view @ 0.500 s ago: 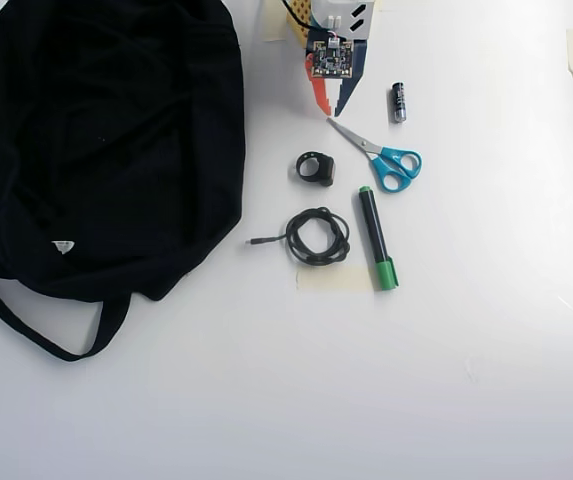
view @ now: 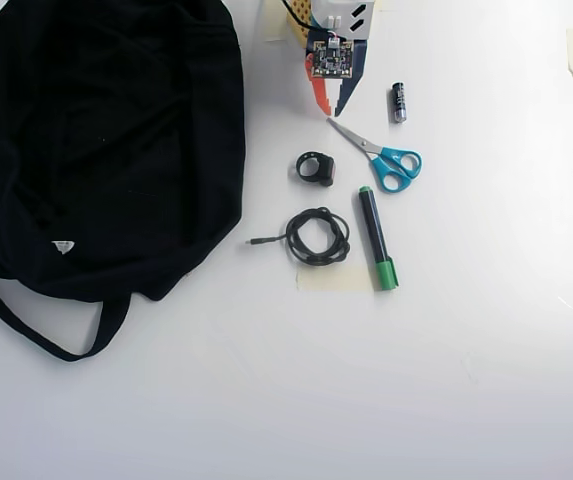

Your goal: Put the cable into the black bag

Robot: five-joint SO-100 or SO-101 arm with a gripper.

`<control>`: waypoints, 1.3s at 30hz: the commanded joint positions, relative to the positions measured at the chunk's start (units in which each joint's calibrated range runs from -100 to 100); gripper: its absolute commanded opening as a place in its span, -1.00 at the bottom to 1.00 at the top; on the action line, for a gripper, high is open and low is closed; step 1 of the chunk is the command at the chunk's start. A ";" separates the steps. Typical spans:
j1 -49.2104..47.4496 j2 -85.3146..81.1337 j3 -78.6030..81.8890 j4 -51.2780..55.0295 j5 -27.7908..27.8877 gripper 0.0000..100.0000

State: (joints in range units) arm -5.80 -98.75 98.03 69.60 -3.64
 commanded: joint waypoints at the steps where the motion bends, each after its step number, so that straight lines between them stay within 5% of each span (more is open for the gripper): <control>1: -0.18 -0.91 1.25 1.54 0.28 -0.95; 39: -0.25 -0.91 1.25 0.68 0.02 -0.95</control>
State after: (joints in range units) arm -5.80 -98.75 98.03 69.60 -3.64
